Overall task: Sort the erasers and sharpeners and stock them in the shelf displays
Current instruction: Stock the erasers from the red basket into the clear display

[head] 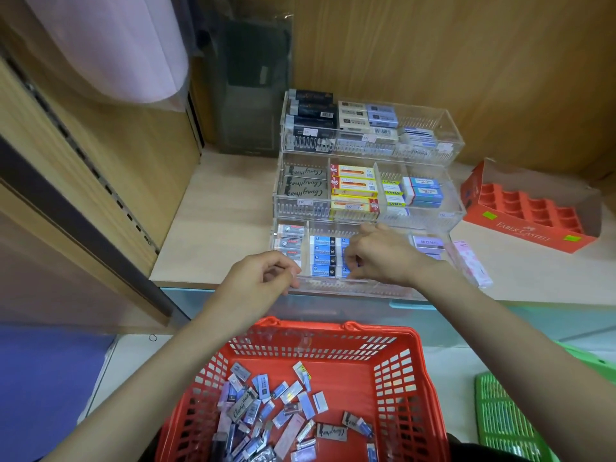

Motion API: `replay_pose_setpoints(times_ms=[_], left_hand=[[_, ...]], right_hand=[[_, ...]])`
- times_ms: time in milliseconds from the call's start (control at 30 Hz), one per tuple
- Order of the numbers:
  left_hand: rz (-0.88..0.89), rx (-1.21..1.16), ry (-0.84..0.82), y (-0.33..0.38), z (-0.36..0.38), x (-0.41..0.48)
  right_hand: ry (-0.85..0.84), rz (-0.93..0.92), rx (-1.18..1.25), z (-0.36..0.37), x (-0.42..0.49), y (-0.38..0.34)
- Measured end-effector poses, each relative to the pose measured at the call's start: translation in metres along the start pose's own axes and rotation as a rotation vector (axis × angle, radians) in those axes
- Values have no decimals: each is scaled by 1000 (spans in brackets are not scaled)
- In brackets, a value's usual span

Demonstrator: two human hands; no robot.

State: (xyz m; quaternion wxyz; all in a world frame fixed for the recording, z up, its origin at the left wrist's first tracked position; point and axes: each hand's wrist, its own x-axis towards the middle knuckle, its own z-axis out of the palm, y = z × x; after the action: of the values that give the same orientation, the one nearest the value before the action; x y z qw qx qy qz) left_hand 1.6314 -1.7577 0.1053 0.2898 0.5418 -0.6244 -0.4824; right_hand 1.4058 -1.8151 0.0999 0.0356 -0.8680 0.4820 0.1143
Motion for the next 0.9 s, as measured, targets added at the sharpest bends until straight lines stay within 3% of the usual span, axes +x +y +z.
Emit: replay_pose_setpoints(times_ms=[133,267,367,467,633,800,900], left_hand=[[-6,-17,14,-15,-6,-11],[-39,49,-76,-53,1,-33],[-131,165,-254,-109,15,-48],[-259,367,-432,-183,22,-55],[-458,523,-368,-279,45,-62],[-531,629,-319,-331,93,-61],[-564,694,-244,-350,113,-61]], right_hand=[[60,92,191,-7,-13,0],[389,101,830,-7,-55,-36],[240,133,1191,48,-79,-89],[-22,263,1130,149,-75,-119],[-392,611,836,285,-93,-138],[-601,830,630,357,-119,-130],[-571,902,667,380,-118,-135]])
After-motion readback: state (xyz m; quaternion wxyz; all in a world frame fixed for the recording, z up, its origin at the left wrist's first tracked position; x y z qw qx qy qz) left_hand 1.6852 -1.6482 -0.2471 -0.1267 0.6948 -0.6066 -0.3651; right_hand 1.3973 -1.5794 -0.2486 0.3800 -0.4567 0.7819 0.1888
